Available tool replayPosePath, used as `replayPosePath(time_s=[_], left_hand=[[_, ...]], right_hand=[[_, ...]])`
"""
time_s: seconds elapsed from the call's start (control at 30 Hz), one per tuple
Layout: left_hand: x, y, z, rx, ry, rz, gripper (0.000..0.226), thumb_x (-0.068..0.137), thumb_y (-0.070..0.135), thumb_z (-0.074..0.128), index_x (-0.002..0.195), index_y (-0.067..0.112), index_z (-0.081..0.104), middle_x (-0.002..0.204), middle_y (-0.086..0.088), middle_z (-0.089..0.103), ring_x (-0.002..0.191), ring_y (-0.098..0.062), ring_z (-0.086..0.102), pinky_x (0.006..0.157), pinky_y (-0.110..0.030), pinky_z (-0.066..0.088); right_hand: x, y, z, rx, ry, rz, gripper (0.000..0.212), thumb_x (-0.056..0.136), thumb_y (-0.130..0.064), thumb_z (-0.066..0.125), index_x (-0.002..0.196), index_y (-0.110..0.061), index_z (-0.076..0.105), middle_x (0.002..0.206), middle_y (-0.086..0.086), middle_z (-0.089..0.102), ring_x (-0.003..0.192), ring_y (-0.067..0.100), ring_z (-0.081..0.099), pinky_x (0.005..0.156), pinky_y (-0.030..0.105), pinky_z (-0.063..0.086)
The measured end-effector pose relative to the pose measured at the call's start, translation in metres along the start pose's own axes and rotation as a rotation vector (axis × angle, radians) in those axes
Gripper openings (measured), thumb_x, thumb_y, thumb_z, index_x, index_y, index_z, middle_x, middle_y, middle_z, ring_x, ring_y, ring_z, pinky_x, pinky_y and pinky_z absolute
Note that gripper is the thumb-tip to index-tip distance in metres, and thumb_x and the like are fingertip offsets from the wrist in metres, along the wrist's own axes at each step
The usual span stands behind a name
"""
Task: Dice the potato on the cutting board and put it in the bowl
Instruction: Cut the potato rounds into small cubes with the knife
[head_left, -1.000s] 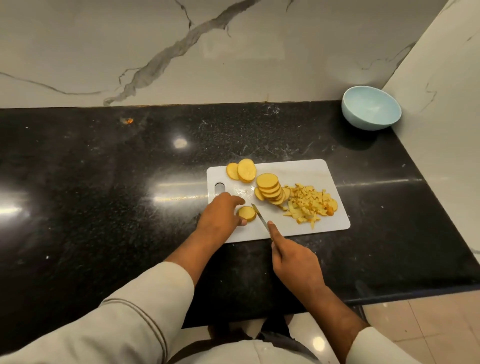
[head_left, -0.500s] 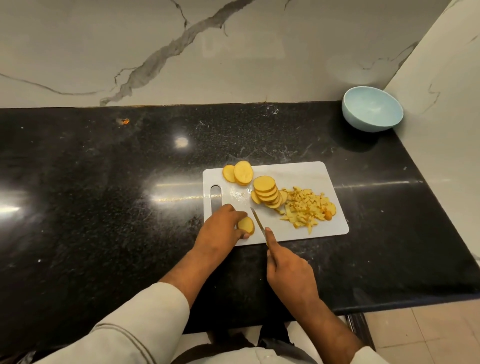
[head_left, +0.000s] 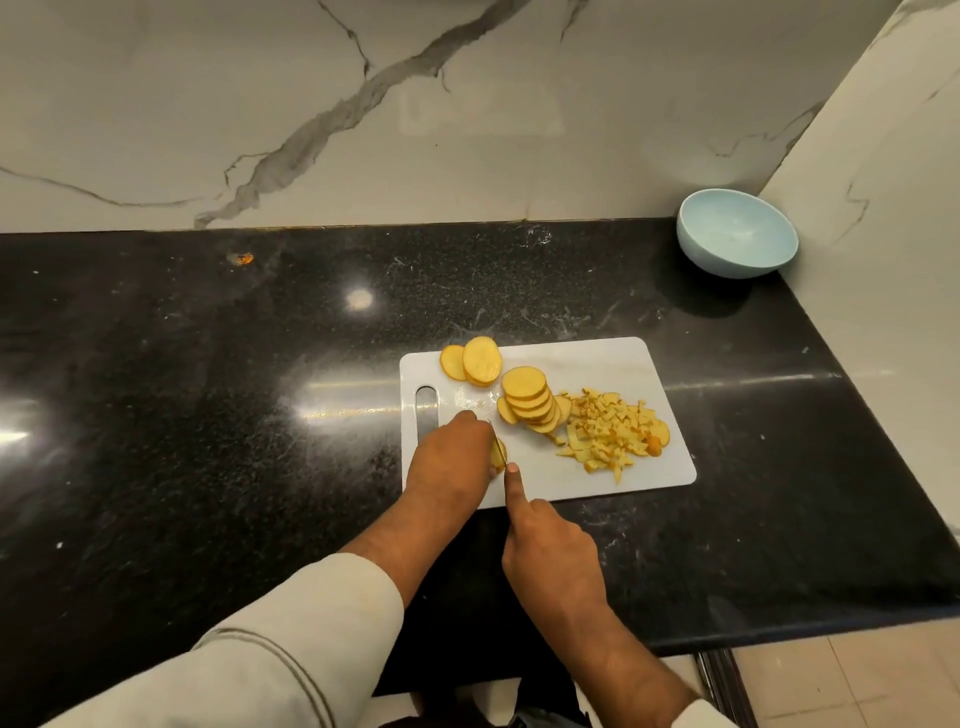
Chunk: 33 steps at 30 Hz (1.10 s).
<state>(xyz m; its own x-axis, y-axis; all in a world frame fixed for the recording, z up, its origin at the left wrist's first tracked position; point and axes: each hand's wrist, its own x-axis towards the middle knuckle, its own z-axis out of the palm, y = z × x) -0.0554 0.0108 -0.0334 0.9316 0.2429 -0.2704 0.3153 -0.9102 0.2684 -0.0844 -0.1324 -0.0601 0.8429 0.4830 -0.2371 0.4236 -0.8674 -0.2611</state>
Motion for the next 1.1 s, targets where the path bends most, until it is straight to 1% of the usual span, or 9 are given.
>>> replayPosePath(time_s=[0.13,0.3,0.5,0.67,0.8,0.87,0.97,1.03,1.1], left_hand=[[0.003,0.003,-0.007,0.121,-0.01,0.073,0.024,0.09,0.027,0.061,0.106,0.009,0.059,0.111,-0.01,0.055,0.1,-0.03,0.06,0.068,-0.032,0.036],[0.0,0.005,-0.003,0.144,0.013,0.08,0.025,0.092,0.029,0.06,0.109,0.011,0.058,0.112,-0.009,0.055,0.101,-0.028,0.059,0.069,-0.031,0.036],[-0.002,0.008,-0.001,0.142,0.031,0.065,0.023,0.093,0.026,0.059,0.11,0.011,0.059,0.113,-0.009,0.053,0.1,-0.027,0.059,0.069,-0.032,0.039],[0.001,0.006,-0.002,0.117,0.014,0.066,0.021,0.093,0.024,0.059,0.106,0.008,0.06,0.11,-0.009,0.052,0.098,-0.028,0.06,0.068,-0.031,0.035],[0.002,0.005,-0.002,0.081,0.009,0.038,0.014,0.093,0.016,0.053,0.102,0.008,0.06,0.109,-0.009,0.051,0.098,-0.03,0.059,0.067,-0.032,0.036],[0.001,0.004,-0.003,0.058,0.017,0.029,0.014,0.092,0.018,0.055,0.102,0.009,0.061,0.108,-0.009,0.05,0.098,-0.03,0.059,0.067,-0.033,0.037],[0.0,0.003,-0.002,0.013,0.01,0.011,0.025,0.088,0.028,0.064,0.106,0.011,0.062,0.11,-0.008,0.05,0.1,-0.03,0.058,0.072,-0.035,0.044],[0.001,0.002,0.0,-0.03,0.012,-0.016,0.031,0.088,0.029,0.066,0.111,0.01,0.061,0.112,-0.008,0.051,0.102,-0.03,0.058,0.078,-0.037,0.047],[0.001,0.002,0.001,-0.081,0.038,-0.049,0.03,0.088,0.028,0.066,0.108,0.007,0.058,0.11,-0.009,0.054,0.101,-0.031,0.059,0.078,-0.038,0.047]], right_hand=[[0.001,-0.006,0.001,0.0,0.007,-0.003,0.066,0.097,-0.019,0.033,0.154,-0.024,0.0,0.104,0.004,0.056,0.083,0.025,0.062,0.06,0.034,0.035],[-0.001,-0.001,-0.001,-0.018,0.047,-0.003,0.065,0.098,-0.022,0.035,0.154,-0.025,0.002,0.101,0.004,0.056,0.077,0.024,0.061,0.057,0.034,0.035],[0.0,-0.001,-0.001,-0.01,0.041,-0.005,0.065,0.098,-0.021,0.034,0.154,-0.025,0.001,0.099,0.004,0.056,0.074,0.022,0.059,0.055,0.031,0.033],[0.008,0.0,0.0,-0.009,0.004,-0.027,0.068,0.096,-0.019,0.035,0.154,-0.025,0.001,0.098,0.007,0.057,0.077,0.026,0.06,0.057,0.034,0.034],[0.028,-0.004,-0.004,0.035,-0.045,-0.01,0.072,0.092,-0.018,0.036,0.154,-0.026,0.0,0.093,0.008,0.058,0.081,0.029,0.06,0.061,0.036,0.036],[0.029,-0.004,-0.007,0.033,-0.054,-0.008,0.072,0.092,-0.019,0.036,0.153,-0.027,-0.001,0.092,0.007,0.059,0.082,0.029,0.061,0.061,0.036,0.036],[0.011,0.001,-0.004,-0.006,-0.088,-0.013,0.072,0.094,-0.018,0.035,0.153,-0.027,-0.004,0.093,0.006,0.058,0.079,0.027,0.06,0.059,0.035,0.036],[-0.005,0.006,0.0,-0.02,-0.094,-0.009,0.071,0.095,-0.018,0.035,0.153,-0.027,-0.006,0.094,0.006,0.056,0.078,0.026,0.06,0.06,0.035,0.037],[-0.016,0.009,0.002,-0.038,-0.086,-0.003,0.07,0.096,-0.018,0.035,0.153,-0.027,-0.007,0.092,0.004,0.054,0.075,0.023,0.06,0.059,0.034,0.038]])
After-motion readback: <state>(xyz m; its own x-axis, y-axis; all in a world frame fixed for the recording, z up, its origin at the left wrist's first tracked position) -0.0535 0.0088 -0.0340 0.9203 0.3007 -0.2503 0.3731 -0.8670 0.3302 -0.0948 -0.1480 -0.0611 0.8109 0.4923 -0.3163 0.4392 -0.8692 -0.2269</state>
